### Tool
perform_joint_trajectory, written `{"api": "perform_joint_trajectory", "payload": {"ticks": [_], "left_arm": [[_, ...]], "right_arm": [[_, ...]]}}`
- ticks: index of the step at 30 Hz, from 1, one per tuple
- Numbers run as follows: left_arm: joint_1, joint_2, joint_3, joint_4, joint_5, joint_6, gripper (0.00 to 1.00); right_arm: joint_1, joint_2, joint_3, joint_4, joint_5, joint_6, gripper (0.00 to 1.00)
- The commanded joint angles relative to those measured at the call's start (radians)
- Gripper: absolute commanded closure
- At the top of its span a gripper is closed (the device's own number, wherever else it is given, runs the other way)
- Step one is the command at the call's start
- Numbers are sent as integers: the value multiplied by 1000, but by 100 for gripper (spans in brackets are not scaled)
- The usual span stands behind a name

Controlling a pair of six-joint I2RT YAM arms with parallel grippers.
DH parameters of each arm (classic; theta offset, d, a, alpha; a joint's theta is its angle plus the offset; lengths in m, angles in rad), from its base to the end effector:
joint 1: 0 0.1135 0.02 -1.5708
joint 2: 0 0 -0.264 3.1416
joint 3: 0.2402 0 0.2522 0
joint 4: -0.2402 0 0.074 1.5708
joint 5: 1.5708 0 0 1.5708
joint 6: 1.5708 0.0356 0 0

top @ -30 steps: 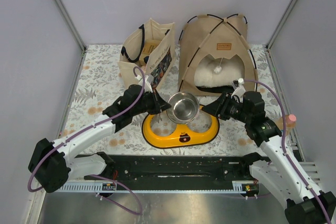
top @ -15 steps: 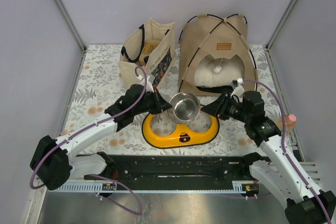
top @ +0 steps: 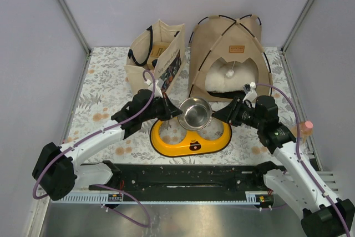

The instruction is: Set up the pet tent

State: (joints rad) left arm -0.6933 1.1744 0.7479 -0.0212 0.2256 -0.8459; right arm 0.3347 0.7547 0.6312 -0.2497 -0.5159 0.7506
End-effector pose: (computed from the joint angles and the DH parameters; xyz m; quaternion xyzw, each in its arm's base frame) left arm 0.1979 -0.1748 0.2633 -0.0043 0.8432 -0.4366 0.3137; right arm 0.1604 0.0744 0.2855 0.0242 0.8112 0.4619 0.3579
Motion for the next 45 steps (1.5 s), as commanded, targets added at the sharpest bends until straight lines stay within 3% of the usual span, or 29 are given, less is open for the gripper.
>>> {"api": "perform_joint_trajectory", "payload": {"ticks": [1,12,19,26,29,34,42,45], "left_arm": [[-6,7,-1,119,46,-24,100],[-37,31,4,167,60,-18,100],[-64,71,10,224,96,-7,100],[-97,129,11,312,121,-21,100],[-115,152,11,343,126,-22,100],[-123,169,28,287,75,4,100],[-123,154,44,161,-45,65,80],[-123,166,38,150,-55,70,78]], "right_arm": [[12,24,-21,61,-15,3,63],[46,72,-28,46,17,-46,63],[118,130,10,-72,174,-163,64],[199,190,16,-76,247,-203,64],[225,202,24,-79,278,-215,73],[231,187,27,-111,358,-223,100],[231,150,13,-92,410,-232,100],[236,156,2,-65,418,-231,100]]}}
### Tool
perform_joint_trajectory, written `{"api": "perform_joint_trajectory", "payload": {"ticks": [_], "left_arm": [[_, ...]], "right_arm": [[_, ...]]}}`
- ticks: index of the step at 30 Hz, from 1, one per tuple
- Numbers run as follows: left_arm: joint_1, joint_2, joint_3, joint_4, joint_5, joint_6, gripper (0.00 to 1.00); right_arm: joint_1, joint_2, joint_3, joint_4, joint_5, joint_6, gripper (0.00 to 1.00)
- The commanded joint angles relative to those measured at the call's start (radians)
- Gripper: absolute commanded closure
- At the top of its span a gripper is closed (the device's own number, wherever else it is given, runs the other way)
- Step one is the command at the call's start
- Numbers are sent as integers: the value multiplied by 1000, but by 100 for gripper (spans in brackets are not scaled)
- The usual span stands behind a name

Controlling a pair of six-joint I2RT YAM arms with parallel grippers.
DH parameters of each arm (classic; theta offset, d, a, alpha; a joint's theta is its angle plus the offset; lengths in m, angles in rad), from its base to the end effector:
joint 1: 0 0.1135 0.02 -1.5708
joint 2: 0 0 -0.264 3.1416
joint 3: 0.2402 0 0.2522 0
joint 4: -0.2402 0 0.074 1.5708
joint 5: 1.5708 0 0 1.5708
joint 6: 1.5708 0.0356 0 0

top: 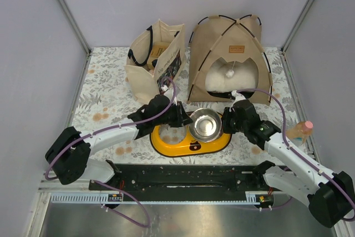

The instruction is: Set up the pet tent

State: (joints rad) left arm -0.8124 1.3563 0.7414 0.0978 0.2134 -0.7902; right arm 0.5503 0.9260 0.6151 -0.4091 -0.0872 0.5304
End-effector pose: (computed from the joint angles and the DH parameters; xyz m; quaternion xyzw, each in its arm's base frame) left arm 0.1961 -0.2179 0.2254 0.0631 0.8588 -0.4231 0.2817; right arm 0.1648 0.1047 0.2345 -0.0270 0.9098 0.2461 0.3331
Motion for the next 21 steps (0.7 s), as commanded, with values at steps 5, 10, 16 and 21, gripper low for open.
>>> {"api": "perform_joint_trajectory", "payload": {"ticks": [5,10,16,21], "left_arm": [[-5,33,50,-15,-68,16,81],[-7,64,56,-67,-98,17,68],[-7,101,59,-73,-92,17,55],[-8,141,59,-58,-68,0,55]], "right_arm": [[28,-1,0,135,27,-20,100],[42,-9,3,135,127,-70,100],[48,-71,-12,170,135,-81,100],[51,-99,-18,168,165,-90,100]]}}
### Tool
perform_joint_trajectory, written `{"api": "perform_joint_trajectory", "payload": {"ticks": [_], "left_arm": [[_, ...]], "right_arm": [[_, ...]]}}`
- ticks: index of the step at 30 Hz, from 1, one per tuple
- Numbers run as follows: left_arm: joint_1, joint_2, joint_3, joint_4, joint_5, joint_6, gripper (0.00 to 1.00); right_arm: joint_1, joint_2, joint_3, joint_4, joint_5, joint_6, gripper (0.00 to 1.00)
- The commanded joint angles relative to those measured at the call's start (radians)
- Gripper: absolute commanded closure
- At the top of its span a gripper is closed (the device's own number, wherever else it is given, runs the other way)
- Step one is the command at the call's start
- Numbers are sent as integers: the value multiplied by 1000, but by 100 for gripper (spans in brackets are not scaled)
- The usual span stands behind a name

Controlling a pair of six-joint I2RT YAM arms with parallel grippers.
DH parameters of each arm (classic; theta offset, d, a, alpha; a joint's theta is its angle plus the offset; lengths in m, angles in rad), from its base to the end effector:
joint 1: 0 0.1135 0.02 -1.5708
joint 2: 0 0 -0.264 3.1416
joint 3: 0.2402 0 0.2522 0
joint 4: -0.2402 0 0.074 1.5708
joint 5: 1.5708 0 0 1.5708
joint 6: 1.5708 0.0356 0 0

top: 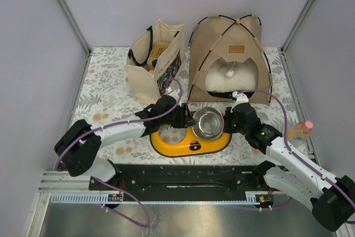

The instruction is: Set up the pet tent

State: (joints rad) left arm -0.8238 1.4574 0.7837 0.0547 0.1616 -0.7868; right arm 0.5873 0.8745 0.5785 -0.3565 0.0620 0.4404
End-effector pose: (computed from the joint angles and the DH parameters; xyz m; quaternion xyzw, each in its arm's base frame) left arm 0.2050 -0.2298 0.2065 0.0534 0.8851 -0.3790 0.2647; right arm 0.1590 0.1032 0.2355 -0.0520 0.8946 0.1935 0.3994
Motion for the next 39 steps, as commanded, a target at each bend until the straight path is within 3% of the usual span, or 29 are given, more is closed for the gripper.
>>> {"api": "perform_joint_trajectory", "payload": {"ticks": [1,4,8,13,21,22,25,39], "left_arm": [[3,40,14,-13,-14,-6,59],[0,24,9,-15,-27,-12,78],[0,-2,6,-29,-30,-14,85],[0,-37,3,-53,-30,-11,85],[-5,-69,8,-88,-25,-2,74],[-3,-71,6,-90,-24,3,76],[-5,-69,6,-98,-28,6,100],[-2,-299,-29,-344,-336,17,100]], "right_arm": [[14,-49,21,111,30,0,100],[16,-54,20,100,76,-3,100],[16,-55,24,88,142,1,100],[17,-51,21,82,194,-3,100],[25,-52,4,105,208,0,100],[25,-54,0,119,185,0,100],[25,-45,-6,137,154,17,100],[25,37,43,39,156,55,100]]}}
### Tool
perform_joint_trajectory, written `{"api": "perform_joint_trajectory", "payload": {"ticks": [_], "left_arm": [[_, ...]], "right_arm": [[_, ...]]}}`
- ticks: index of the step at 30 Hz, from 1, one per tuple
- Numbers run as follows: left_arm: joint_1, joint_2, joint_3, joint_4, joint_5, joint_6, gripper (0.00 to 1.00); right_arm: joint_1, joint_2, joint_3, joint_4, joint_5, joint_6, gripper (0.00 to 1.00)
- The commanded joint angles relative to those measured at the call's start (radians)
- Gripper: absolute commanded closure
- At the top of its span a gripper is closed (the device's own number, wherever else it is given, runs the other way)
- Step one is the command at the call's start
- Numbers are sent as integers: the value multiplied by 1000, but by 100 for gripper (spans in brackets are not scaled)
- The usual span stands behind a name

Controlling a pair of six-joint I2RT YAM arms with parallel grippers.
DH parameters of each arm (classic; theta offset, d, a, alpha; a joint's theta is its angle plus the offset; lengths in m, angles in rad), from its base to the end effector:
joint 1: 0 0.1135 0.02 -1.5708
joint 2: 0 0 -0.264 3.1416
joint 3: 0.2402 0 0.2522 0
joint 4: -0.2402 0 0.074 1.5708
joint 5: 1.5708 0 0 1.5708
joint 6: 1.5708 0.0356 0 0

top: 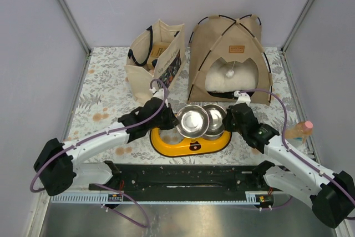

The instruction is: Set up the pet tent

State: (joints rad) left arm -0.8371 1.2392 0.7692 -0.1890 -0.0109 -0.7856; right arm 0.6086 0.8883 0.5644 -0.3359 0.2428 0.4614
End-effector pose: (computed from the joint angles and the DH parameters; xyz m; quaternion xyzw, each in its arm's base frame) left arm 0.1786 -0.1975 0.2386 0.0207 0.8976 -0.3159 0.3067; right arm 0.1613 0.1019 0.2307 -0.0124 0.8929 0.1291 0.4311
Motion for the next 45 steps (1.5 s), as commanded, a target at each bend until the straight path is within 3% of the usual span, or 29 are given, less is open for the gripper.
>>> {"api": "perform_joint_trajectory", "payload": {"ticks": [1,10,15,18,22,33,45], "left_arm": [[15,-98,-16,-125,-194,13,100],[36,-214,-50,-271,-340,-29,100],[50,-250,-76,-305,-376,-43,100],[61,-265,-87,-308,-379,-43,100],[69,-262,-81,-331,-380,-41,100],[73,-244,-82,-311,-317,-24,100],[76,-126,-104,-210,-192,-27,100]], "right_arm": [[2,34,61,2,-22,42,100],[3,159,74,-12,-91,71,100],[3,216,104,-61,-48,86,99],[3,242,117,-90,-37,97,91],[3,255,135,-129,-25,118,68],[3,172,164,-202,33,109,38],[3,103,140,-198,67,114,35]]}}
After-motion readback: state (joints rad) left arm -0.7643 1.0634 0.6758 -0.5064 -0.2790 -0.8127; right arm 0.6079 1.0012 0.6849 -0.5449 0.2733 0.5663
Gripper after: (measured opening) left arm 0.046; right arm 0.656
